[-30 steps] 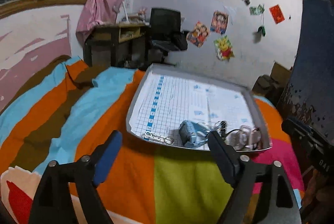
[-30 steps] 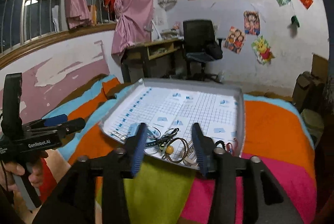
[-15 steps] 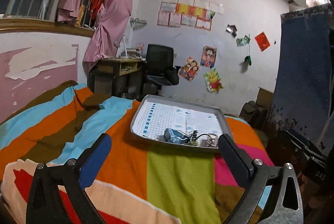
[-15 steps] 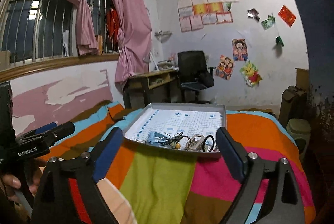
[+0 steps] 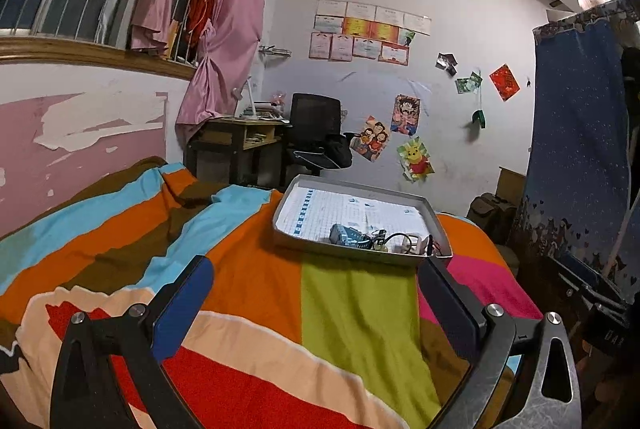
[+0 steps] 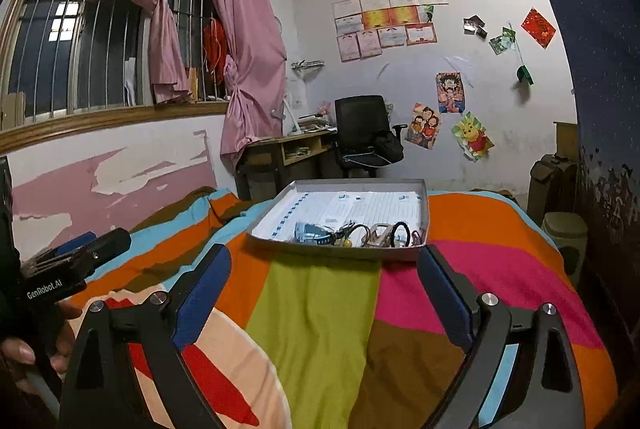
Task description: Organize jewelry
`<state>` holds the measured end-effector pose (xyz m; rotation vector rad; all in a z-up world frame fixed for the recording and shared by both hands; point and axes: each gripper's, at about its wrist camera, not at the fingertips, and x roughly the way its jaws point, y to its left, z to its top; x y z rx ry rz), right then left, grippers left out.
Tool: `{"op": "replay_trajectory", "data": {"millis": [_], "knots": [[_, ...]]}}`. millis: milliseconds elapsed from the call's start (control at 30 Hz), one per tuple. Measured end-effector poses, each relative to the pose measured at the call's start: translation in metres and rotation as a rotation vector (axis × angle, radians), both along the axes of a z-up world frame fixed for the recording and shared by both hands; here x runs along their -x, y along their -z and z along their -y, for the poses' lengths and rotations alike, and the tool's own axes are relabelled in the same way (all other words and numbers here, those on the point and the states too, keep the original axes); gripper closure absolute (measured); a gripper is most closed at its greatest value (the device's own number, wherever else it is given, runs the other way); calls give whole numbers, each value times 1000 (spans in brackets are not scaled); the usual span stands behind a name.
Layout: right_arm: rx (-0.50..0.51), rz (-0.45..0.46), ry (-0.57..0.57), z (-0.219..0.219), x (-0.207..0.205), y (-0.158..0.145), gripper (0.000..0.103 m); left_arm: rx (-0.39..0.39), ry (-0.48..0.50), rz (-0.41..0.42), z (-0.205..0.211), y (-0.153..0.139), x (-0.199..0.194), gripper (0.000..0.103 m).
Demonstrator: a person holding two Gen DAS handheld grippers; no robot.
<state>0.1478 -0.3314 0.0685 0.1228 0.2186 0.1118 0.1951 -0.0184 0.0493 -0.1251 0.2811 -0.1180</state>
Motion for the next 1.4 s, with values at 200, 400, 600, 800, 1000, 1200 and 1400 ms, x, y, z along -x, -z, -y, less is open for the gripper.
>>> {"op": "replay_trajectory", "data": {"millis": [200,400,600,800,1000,1200,1400], "knots": [[16,-4,-6,-4,-3,6,11,2,-3,-12,-2,10,-2,0],[19,-18,-3,-5,-6,9,11,5,-7,-16,-5,14,-2,0],[18,-16,0,-5,-6,11,11,3,-8,-17,-4,14,-2,0],[10,-23,0,-4,-8,13,11,-1,-7,-18,-4,15,-4,0],[11,-30,1,-5,-9,14,11,-4,-6,-19,-5,16,-5,0],[13,-32,0,-6,-10,15,11,-6,-7,-19,-4,16,-5,0],[13,-37,0,-5,-13,17,11,-6,-7,-18,-4,16,-4,0]]}}
